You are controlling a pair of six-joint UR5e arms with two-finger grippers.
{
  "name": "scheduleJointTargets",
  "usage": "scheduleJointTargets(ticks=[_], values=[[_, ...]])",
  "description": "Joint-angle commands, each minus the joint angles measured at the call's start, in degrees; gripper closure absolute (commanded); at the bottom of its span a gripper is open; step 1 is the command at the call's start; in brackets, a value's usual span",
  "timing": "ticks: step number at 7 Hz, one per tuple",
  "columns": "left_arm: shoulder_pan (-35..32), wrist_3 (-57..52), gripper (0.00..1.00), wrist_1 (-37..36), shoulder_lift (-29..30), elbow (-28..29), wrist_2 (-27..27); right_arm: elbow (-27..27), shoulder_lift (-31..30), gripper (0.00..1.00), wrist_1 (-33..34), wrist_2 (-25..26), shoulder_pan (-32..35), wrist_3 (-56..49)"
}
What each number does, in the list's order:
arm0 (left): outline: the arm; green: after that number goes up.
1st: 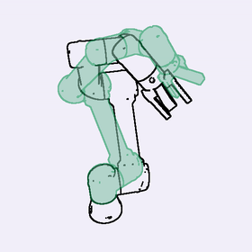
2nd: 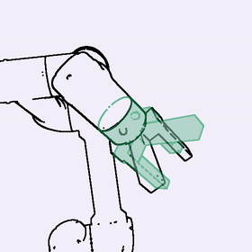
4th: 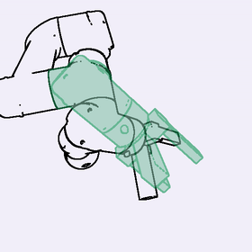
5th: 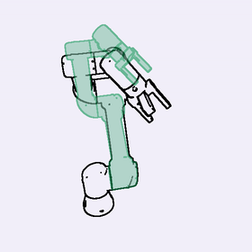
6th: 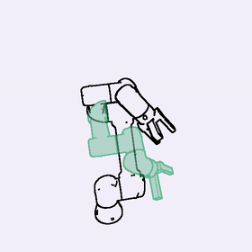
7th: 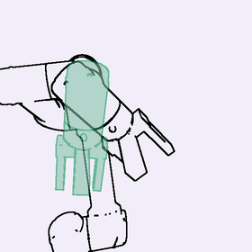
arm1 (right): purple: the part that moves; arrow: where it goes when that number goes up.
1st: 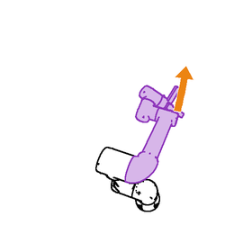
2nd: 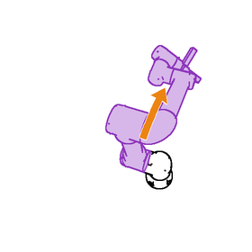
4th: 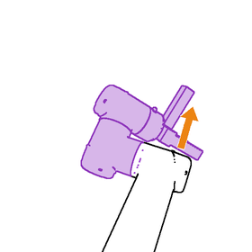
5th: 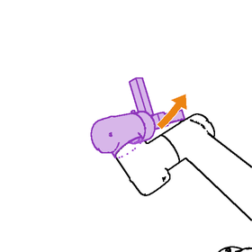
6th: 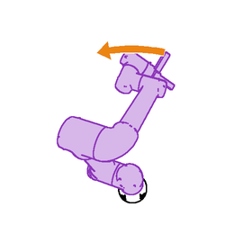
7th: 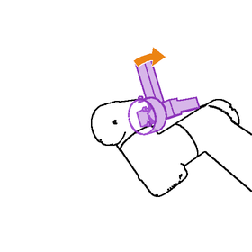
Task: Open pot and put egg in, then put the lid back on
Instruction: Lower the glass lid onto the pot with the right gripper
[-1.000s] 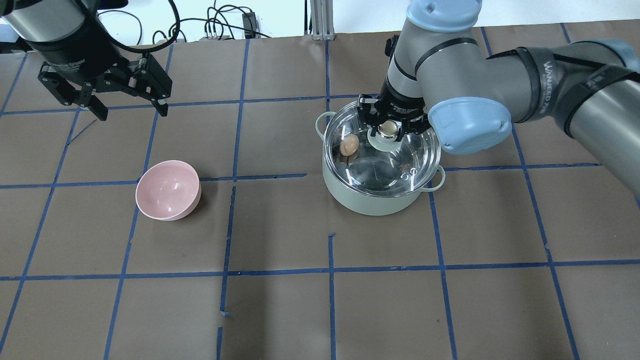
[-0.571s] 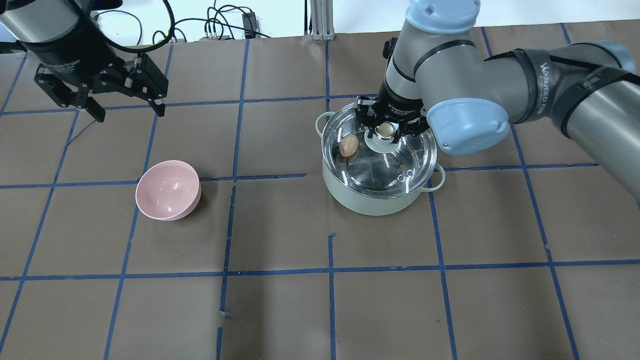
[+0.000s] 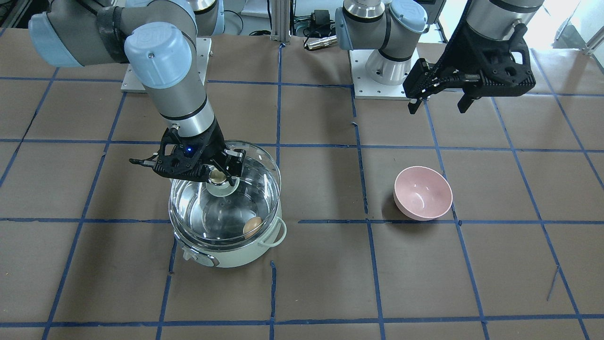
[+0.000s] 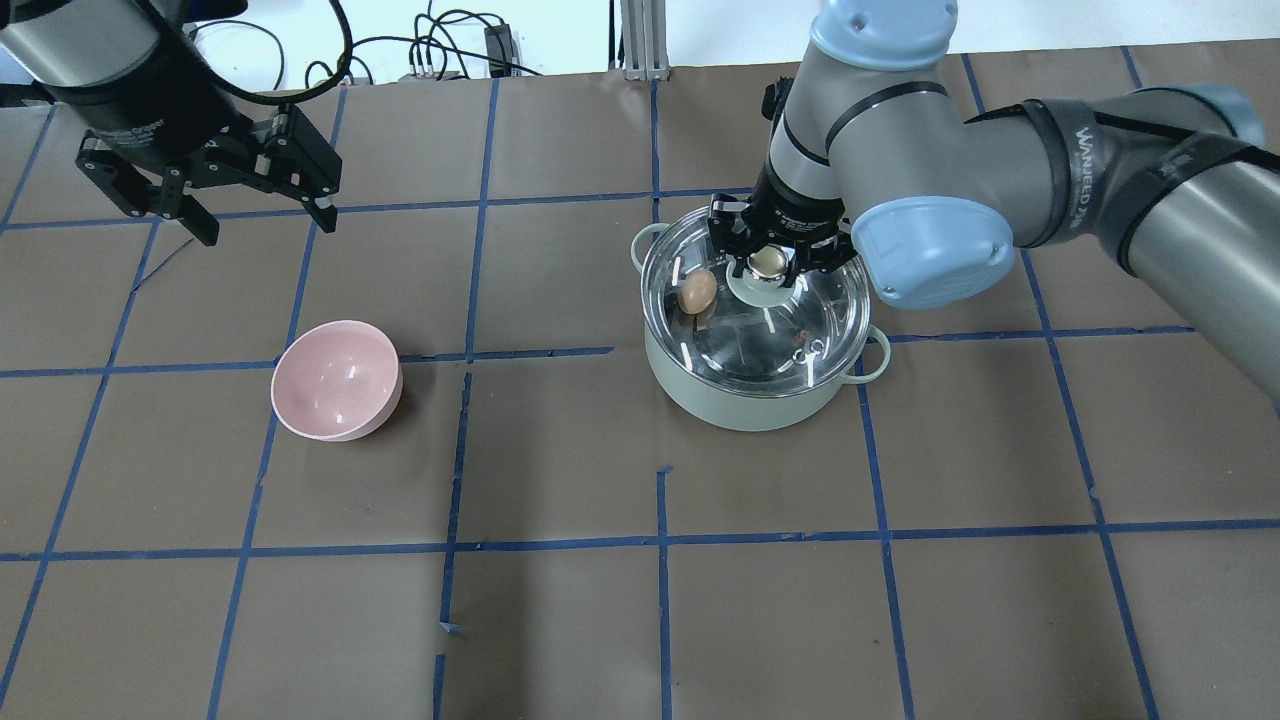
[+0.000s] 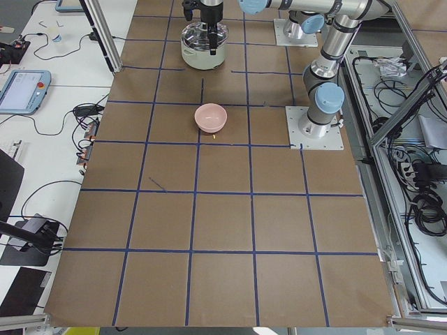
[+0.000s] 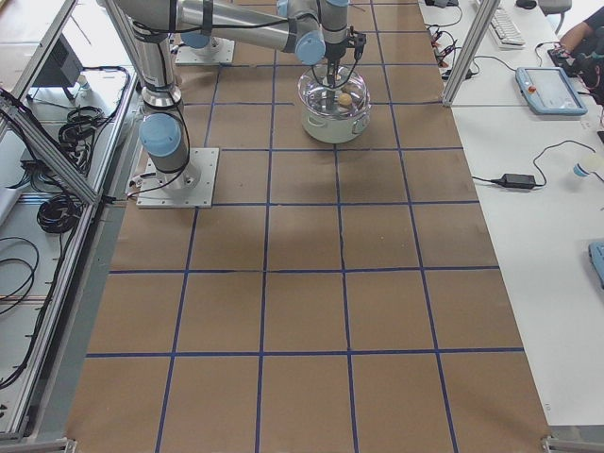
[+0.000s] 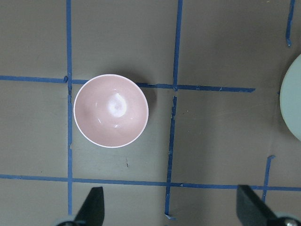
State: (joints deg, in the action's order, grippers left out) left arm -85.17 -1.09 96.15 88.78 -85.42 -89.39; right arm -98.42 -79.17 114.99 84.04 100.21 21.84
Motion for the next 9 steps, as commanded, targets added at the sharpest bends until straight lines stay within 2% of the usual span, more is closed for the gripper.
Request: scheduleJointTargets(ticks=[1,9], values=[[0.0,0.0,0.0,0.0,-0.1,0.0,0.0,0.1,0.4,0.6,0.1,0.1,0.0,-0.2],[-0.2,-0.2,0.0,-0.2,-0.2,0.0,-0.2,0.0,0.5,0.57,0.2,0.5,-0.1,-1.3]])
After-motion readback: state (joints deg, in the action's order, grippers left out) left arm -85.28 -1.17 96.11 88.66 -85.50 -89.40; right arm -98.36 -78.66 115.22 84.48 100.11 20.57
